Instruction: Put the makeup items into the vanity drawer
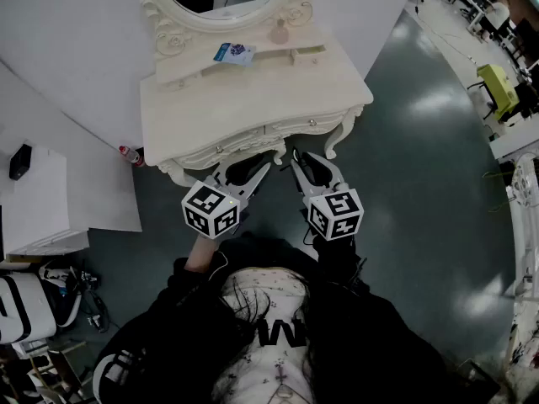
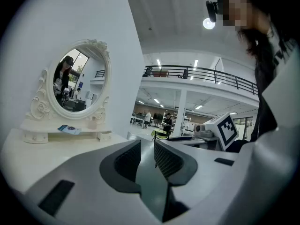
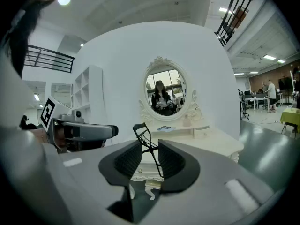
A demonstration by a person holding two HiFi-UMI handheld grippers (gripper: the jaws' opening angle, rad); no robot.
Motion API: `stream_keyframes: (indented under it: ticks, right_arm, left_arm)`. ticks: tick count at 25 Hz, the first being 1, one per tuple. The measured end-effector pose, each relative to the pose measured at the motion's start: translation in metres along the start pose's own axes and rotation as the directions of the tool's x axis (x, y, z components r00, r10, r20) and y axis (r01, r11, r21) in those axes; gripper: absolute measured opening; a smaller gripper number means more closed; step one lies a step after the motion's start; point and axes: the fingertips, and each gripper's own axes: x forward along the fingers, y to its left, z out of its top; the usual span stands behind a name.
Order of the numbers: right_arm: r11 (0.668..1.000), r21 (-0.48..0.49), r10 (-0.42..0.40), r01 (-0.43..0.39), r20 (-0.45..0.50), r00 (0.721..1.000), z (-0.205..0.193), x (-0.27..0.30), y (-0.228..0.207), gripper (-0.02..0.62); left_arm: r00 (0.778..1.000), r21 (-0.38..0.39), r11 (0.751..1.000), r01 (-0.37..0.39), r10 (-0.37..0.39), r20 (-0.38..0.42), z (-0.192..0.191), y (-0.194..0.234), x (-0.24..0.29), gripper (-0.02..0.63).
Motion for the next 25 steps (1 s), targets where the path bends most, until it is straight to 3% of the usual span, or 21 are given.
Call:
stream_keyframes:
  ticks: [15,25]
  right_arm:
    - [1.0,0.01,0.03,-0.03,-0.015,0.999,-0.012,-0.022,-0.023,0.117]
    - [0.997,0.069,0.034,-0.032,-0.026,0.999,-0.027,-0.026,-0.043,0.117]
  left_arm:
    - [0.999,-0.027,0.999,-0.029,0.029,0.015,-0.01,-0.025,0.018,0.087]
    - [0.998,-0.024,0.999,-0.047,0.046,-0.031,-0.025,-0.034,0.026,0.087]
